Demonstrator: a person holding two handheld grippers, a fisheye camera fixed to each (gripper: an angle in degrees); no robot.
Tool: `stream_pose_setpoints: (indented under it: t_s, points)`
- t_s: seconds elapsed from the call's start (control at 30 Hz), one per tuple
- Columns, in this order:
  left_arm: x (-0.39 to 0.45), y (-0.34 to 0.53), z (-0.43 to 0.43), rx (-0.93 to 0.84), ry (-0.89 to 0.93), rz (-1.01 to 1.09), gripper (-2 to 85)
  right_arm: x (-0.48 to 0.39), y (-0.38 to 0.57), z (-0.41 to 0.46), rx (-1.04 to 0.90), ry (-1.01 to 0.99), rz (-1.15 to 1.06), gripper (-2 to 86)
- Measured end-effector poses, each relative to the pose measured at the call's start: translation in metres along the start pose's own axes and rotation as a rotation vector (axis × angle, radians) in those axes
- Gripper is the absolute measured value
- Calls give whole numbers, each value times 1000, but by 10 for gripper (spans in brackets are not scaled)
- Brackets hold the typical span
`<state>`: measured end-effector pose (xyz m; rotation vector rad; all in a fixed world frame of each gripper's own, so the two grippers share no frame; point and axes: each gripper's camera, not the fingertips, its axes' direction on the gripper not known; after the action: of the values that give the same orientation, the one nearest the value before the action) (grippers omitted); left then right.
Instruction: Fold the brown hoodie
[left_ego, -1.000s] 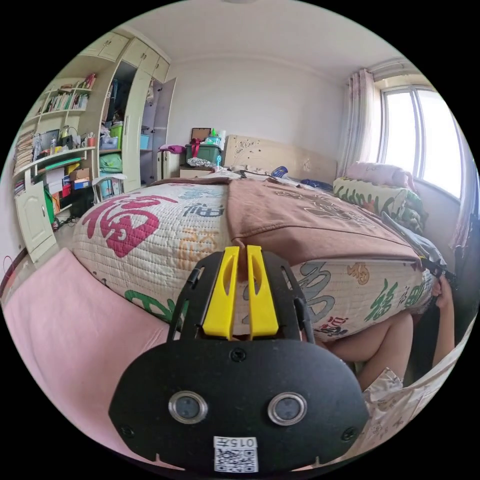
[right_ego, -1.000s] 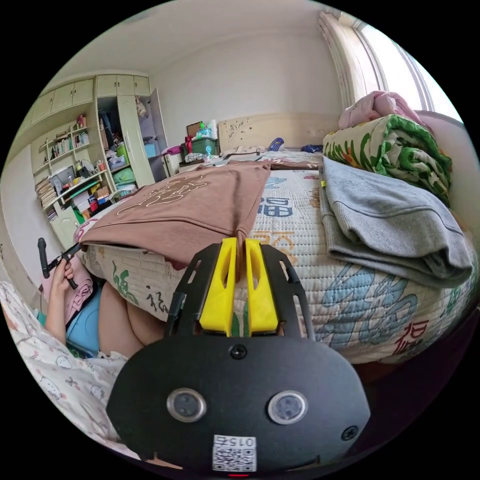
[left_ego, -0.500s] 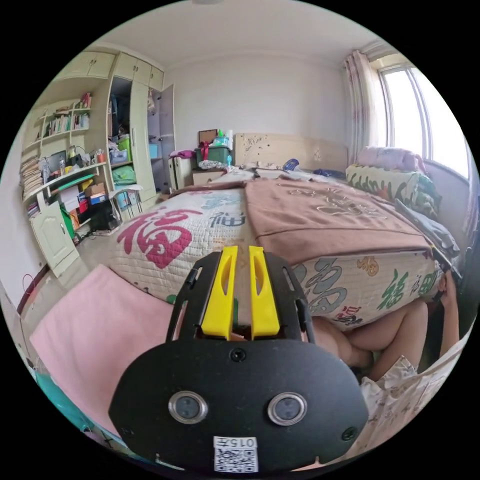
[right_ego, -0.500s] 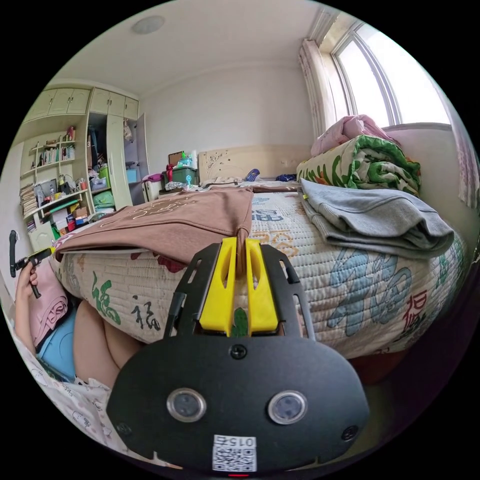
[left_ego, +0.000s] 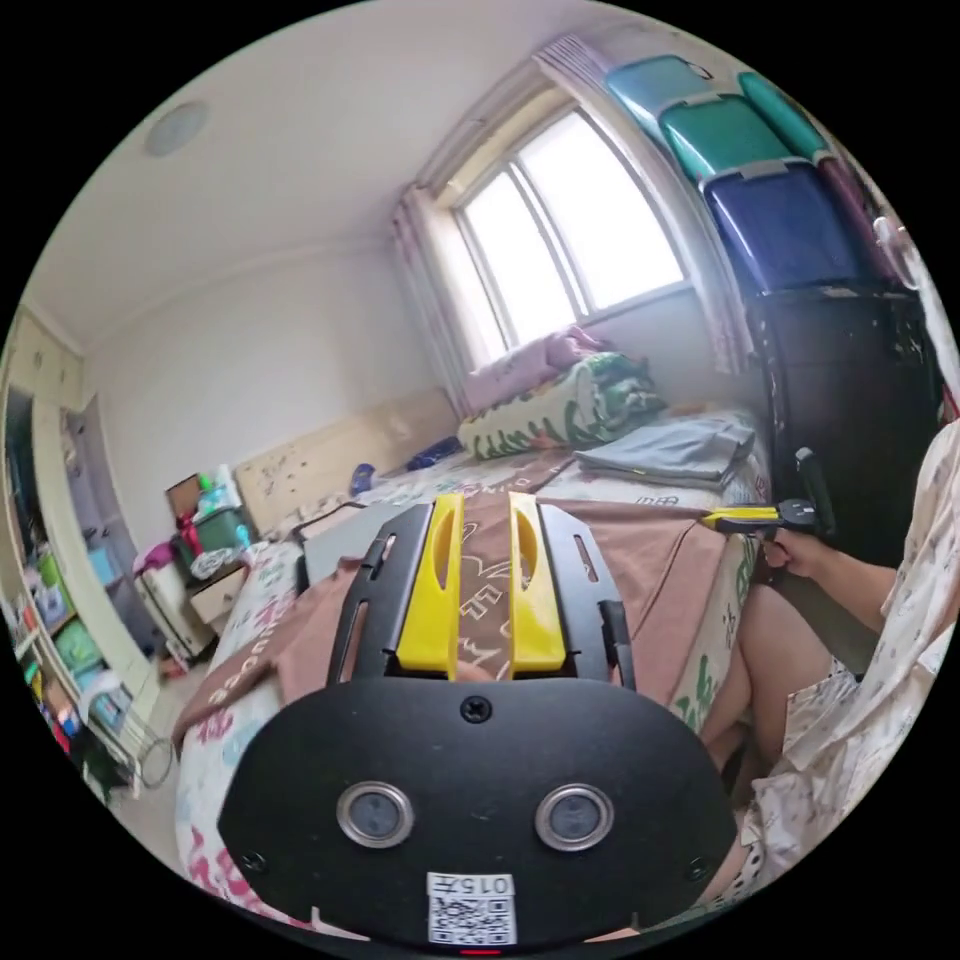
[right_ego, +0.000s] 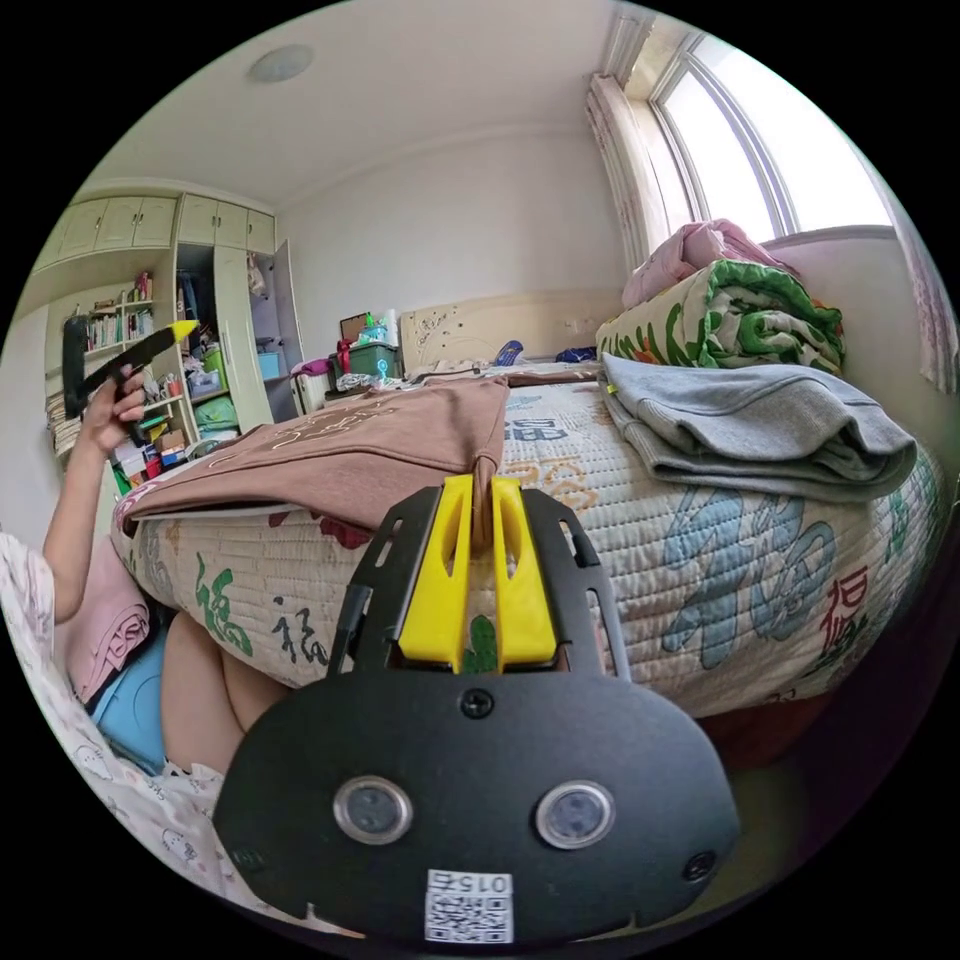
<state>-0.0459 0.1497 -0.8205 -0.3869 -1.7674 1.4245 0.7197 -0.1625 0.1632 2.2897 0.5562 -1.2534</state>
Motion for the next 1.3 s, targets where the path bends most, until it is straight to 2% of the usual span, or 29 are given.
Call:
stream_pose_setpoints:
  t_s: [0.1,0.27,0.37,0.43,0.47,0.63,0.73,0.8,0.87,1.0,1.13,1.3]
  points:
    - [20,-18,106,-136,191,101,71,-1,-18,-3,-2,-11,5,39]
    - [70,5,266,-428,320,269,70,4,-56,-8,-27,-54,56,44]
    - [69,33,314,-482,399,184,73,20,-91,-14,-109,-143,72,47]
    - [61,57,326,-496,420,107,75,39,-116,-23,-153,-190,120,49]
    - [60,75,335,-559,424,84,79,54,-135,-33,-134,-200,169,51]
    - [48,111,340,-618,362,11,105,80,-232,-64,82,-79,165,57]
    - [50,122,343,-620,358,9,107,80,-304,-43,195,-125,121,73]
    - [53,130,343,-615,345,23,107,91,-370,-7,212,-185,110,98]
    - [58,135,342,-609,326,44,107,116,-425,24,185,-156,158,118]
    - [65,142,339,-597,278,83,109,233,-526,101,222,-188,534,120]
    - [55,146,342,-603,277,59,118,298,-579,184,221,-36,710,133]
    - [31,147,348,-623,286,-8,138,368,-617,309,48,6,868,151]
